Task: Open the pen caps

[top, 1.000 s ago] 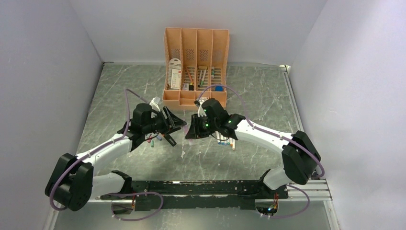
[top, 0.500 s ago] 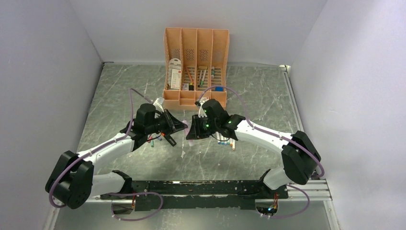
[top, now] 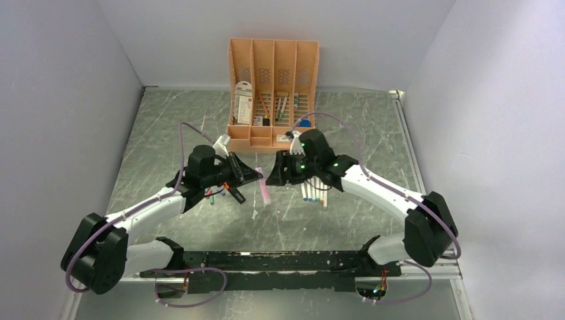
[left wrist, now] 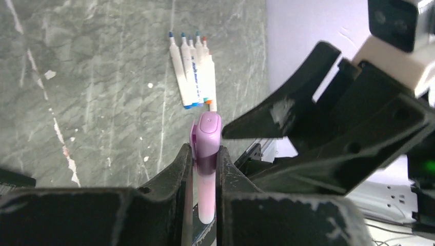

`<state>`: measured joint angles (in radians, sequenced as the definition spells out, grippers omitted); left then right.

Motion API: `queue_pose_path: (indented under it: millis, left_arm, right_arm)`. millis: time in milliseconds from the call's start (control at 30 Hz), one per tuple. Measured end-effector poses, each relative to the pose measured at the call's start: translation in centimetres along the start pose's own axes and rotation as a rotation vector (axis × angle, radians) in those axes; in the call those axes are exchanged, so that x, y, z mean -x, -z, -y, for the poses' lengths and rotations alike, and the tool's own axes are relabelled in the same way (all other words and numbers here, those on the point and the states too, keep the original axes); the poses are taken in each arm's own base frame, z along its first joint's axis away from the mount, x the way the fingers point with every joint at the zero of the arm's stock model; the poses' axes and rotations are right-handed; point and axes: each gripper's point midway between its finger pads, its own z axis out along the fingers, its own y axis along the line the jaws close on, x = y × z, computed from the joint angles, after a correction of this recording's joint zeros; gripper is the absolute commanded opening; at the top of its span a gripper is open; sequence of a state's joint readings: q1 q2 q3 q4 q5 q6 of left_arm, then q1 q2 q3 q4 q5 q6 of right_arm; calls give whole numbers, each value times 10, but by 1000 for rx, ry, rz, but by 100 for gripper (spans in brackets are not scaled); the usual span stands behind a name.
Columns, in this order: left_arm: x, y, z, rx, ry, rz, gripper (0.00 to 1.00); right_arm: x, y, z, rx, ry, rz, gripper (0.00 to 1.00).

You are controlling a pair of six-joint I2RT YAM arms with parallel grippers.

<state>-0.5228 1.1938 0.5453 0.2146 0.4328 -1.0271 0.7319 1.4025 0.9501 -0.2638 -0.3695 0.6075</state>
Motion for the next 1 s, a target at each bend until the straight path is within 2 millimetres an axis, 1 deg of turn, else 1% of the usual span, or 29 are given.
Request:
queue_pose_path:
  millis: [67, 167, 233, 400, 500, 567, 667, 800, 900, 1000]
  left_arm:
    - [0, 4, 8, -42, -21, 6, 15]
    - [-2, 12, 24, -137, -60, 22, 15]
    - [-3, 17, 36, -203, -77, 31, 15]
    - [1, 31, 72, -374, -135, 59, 16]
    - [3, 39, 88, -454, -155, 74, 16]
    - [3, 44, 96, -496, -162, 80, 16]
    - [4, 48, 103, -536, -166, 87, 16]
    - [2, 50, 106, -556, -167, 84, 16]
    - [1, 50, 106, -561, -166, 82, 16]
    - [0, 50, 107, -562, -168, 80, 16]
  right_arm:
    - [9, 13, 1, 40, -5, 27, 61]
    - [14, 30, -4, 133, -14, 48, 61]
    - [10, 37, -12, 211, -22, 47, 61]
    - [-6, 48, -39, 434, -63, 21, 60]
    - [-8, 53, -50, 517, -80, 17, 59]
    - [-5, 57, -58, 559, -77, 23, 57]
    - [2, 64, -68, 611, -63, 43, 49]
    - [7, 69, -76, 645, -56, 58, 42]
    - [9, 69, -77, 658, -59, 61, 39]
    - [9, 64, -76, 656, -71, 54, 36]
